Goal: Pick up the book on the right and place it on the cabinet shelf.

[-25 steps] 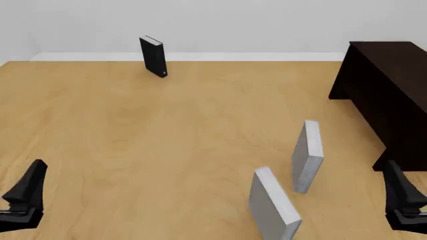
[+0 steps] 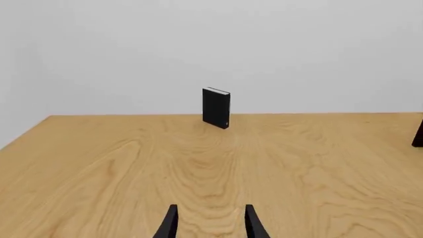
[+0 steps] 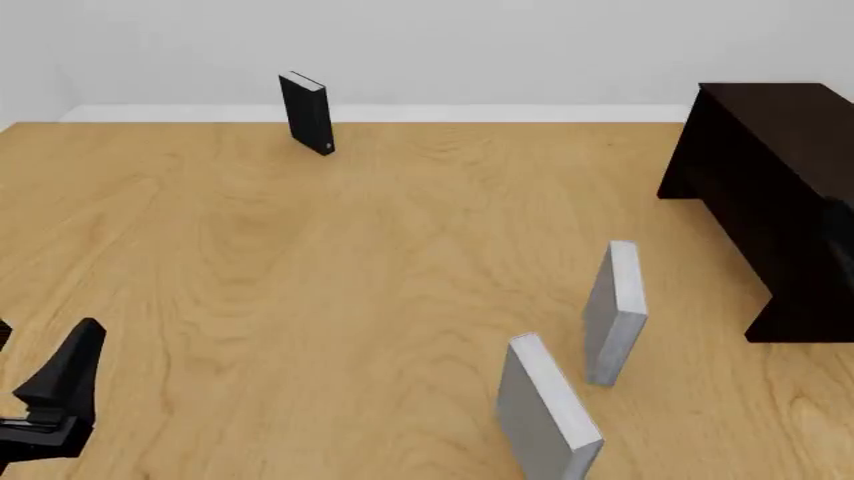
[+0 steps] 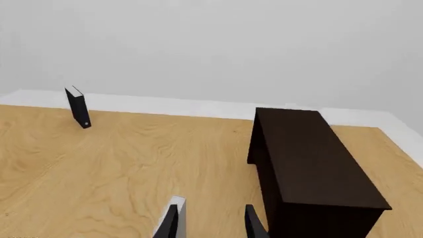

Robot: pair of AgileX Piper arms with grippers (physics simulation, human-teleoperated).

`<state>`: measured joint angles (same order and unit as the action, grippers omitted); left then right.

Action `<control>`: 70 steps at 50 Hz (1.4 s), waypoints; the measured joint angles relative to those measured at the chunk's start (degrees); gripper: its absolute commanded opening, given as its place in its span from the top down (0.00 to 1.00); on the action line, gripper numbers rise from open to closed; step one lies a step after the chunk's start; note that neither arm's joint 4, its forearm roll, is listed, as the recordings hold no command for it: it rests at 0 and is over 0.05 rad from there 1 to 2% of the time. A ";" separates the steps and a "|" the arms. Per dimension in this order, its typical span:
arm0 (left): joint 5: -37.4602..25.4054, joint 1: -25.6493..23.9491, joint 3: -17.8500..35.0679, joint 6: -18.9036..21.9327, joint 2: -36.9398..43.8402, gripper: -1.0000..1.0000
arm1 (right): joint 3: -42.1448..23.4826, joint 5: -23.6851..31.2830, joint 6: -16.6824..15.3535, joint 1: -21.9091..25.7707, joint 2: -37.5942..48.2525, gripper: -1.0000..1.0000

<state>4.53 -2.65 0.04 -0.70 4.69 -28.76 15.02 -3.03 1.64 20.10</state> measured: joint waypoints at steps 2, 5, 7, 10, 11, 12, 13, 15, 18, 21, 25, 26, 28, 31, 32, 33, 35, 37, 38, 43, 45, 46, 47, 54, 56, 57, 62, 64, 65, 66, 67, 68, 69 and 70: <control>0.77 -0.25 0.00 -0.08 0.74 0.00 | -3.61 2.16 -0.13 0.37 2.66 0.00; 1.90 -0.66 0.01 -0.19 1.81 0.00 | -9.41 5.69 0.23 0.52 6.63 0.00; 2.61 -0.89 0.00 -0.28 2.44 0.00 | -13.26 8.03 0.34 0.71 9.10 0.00; 3.44 -1.18 -0.01 -0.41 3.15 0.00 | -19.13 11.61 0.34 1.17 12.77 0.00; 3.65 -1.26 -0.01 -0.46 3.33 0.00 | -20.97 12.70 0.24 1.33 13.90 0.00; 3.82 -1.32 -0.01 -0.48 3.47 0.00 | -22.85 13.78 0.23 1.61 15.06 0.00; 3.97 -1.37 -0.02 -0.52 3.58 0.00 | -24.71 14.84 0.31 1.83 16.21 0.00; 4.20 -1.44 -0.02 -0.61 3.76 0.00 | -28.16 16.74 0.20 2.14 18.44 0.00; 4.41 -1.47 -0.02 -0.73 3.89 0.00 | -33.10 19.36 0.19 2.56 21.78 0.00; 4.48 -1.49 -0.02 -0.82 3.91 0.00 | -37.62 21.89 0.36 2.83 25.11 0.00; 4.47 -1.57 -0.03 -0.97 3.85 0.00 | -43.15 24.99 0.13 3.04 29.61 0.00; 4.45 -1.60 -0.03 -0.99 3.83 0.00 | -44.50 25.81 -0.04 3.20 30.74 0.00; 4.40 -1.66 -0.03 -1.04 3.79 0.00 | -47.17 27.38 -0.30 3.66 32.92 0.00; 4.40 -1.72 -0.03 -1.09 3.84 0.00 | -51.03 29.72 -0.96 4.73 36.14 0.00; 4.41 -1.73 -0.03 -1.11 3.87 0.00 | -52.32 30.47 -1.16 5.03 37.21 0.00; 4.43 -1.75 -0.03 -1.12 3.90 0.00 | -53.53 31.17 -1.39 5.28 38.20 0.00; 4.44 -1.77 -0.02 -1.12 3.96 0.00 | -56.08 32.67 -1.64 5.85 40.22 0.00; 4.51 -1.78 -0.02 -1.15 4.09 0.00 | -58.37 33.95 -2.78 6.28 42.09 0.00; 4.54 -1.79 -0.02 -1.16 4.13 0.00 | -59.71 34.57 -2.85 6.39 43.03 0.00; 4.54 -1.94 -0.02 -1.17 4.23 0.00 | -65.38 37.94 -5.44 7.78 47.50 0.00; 4.42 -2.00 -0.02 -1.14 4.19 0.00 | -67.77 39.24 -6.30 8.18 49.23 0.00; 4.34 -2.02 -0.01 -1.12 4.15 0.00 | -69.11 39.94 -6.64 8.22 50.13 0.00; 4.25 -2.05 -0.01 -1.10 4.10 0.00 | -70.43 40.67 -6.98 8.25 51.03 0.00; 3.78 -2.24 -0.01 -0.84 3.87 0.00 | -80.68 46.76 -8.76 8.82 57.84 0.00; 3.58 -2.29 -0.02 -0.77 3.69 0.00 | -82.91 48.22 -8.80 8.87 59.59 0.00; 3.45 -2.32 -0.02 -0.73 3.58 0.00 | -83.85 48.85 -8.83 8.95 60.40 0.00; 2.70 -2.40 -0.02 -0.57 2.92 0.00 | -86.76 51.22 -8.51 8.57 63.78 0.00; 2.45 -2.41 -0.02 -0.52 2.69 0.00 | -87.42 51.87 -8.27 8.52 64.86 0.00; 2.34 -2.41 -0.02 -0.50 2.59 0.00 | -87.70 52.16 -8.19 8.41 65.37 0.00; 2.23 -2.43 -0.03 -0.47 2.49 0.00 | -87.97 52.42 -7.96 8.16 65.88 0.00; 2.14 -2.45 -0.03 -0.43 2.41 0.00 | -88.10 52.65 -7.79 7.99 66.33 0.00; 2.06 -2.47 -0.03 -0.40 2.33 0.00 | -88.03 52.86 -7.78 7.88 66.71 0.00; 1.99 -2.50 -0.03 -0.38 2.28 0.00 | -88.01 53.05 -7.54 7.71 67.10 0.00; 1.92 -2.53 -0.03 -0.35 2.22 0.00 | -87.84 53.23 -7.27 7.66 67.42 0.00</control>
<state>6.45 -5.18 0.01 -1.04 6.91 -116.60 68.24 -10.30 9.30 87.52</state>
